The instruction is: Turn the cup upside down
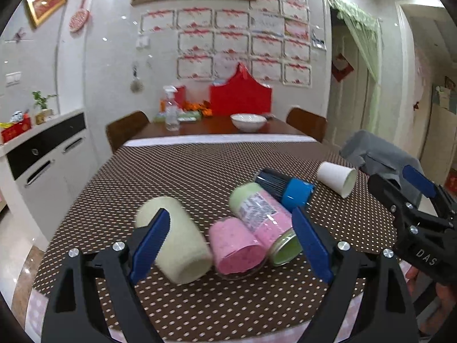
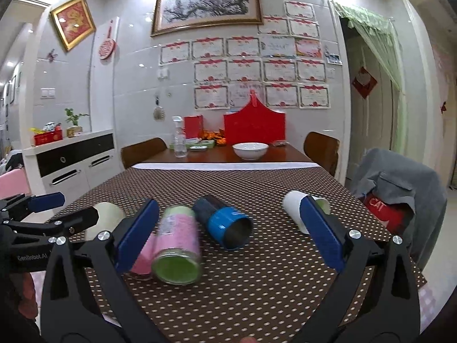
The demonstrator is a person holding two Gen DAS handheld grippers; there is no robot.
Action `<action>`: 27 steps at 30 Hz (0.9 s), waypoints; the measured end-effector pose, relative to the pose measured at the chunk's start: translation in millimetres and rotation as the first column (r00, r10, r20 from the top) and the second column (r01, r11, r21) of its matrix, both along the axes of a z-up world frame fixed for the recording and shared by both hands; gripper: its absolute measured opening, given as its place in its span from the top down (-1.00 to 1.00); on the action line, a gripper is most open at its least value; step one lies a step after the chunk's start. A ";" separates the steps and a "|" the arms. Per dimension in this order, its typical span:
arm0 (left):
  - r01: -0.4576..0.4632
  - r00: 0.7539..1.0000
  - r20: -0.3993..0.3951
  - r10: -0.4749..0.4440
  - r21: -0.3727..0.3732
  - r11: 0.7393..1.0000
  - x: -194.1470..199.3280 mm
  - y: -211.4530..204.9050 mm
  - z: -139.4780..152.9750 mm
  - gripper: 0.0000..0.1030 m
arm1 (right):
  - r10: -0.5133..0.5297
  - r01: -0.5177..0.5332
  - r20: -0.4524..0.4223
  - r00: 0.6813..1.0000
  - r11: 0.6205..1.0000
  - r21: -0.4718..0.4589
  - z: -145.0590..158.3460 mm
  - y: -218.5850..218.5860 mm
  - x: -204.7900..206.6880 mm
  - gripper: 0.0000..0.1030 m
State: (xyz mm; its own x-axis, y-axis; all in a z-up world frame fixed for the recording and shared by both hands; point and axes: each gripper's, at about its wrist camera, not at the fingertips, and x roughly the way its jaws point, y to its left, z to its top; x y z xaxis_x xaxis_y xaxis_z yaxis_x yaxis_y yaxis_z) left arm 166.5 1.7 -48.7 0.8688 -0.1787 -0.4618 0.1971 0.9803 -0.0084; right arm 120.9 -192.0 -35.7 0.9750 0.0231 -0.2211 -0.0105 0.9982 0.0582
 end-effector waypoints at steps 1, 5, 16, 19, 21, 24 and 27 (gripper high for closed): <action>0.010 1.000 -0.014 -0.010 0.003 1.000 6.4 -5.0 -0.6 -0.67 | -0.006 0.006 -0.004 1.000 1.000 0.000 -0.7 -3.3 2.3 -0.88; 0.072 0.994 -0.087 -0.072 0.000 0.997 34.3 -28.5 1.1 -0.67 | -0.046 0.046 -0.021 0.999 0.999 0.004 -1.0 -23.9 15.3 -0.88; 0.178 0.956 -0.233 -0.177 -0.015 0.984 123.3 -147.8 18.4 -0.67 | -0.236 0.236 -0.035 0.971 0.972 0.003 6.6 -115.4 48.5 -0.88; 0.185 0.922 -0.334 -0.195 -0.063 0.981 155.7 -185.9 11.1 -0.67 | -0.284 0.285 -0.049 0.958 0.958 0.021 5.2 -145.4 55.8 -0.88; 0.176 0.903 -0.384 -0.195 -0.085 0.981 173.7 -205.8 6.7 -0.67 | -0.310 0.312 -0.060 0.949 0.950 0.024 3.2 -160.3 61.4 -0.88; 0.160 0.879 -0.439 -0.187 -0.098 0.982 196.0 -236.8 -2.9 -0.67 | -0.334 0.337 -0.092 0.938 0.941 0.020 -3.9 -180.3 73.4 -0.88; 0.143 0.854 -0.489 -0.176 -0.103 0.984 213.5 -262.7 -14.1 -0.67 | -0.349 0.353 -0.127 0.929 0.936 0.010 -10.7 -195.9 85.3 -0.88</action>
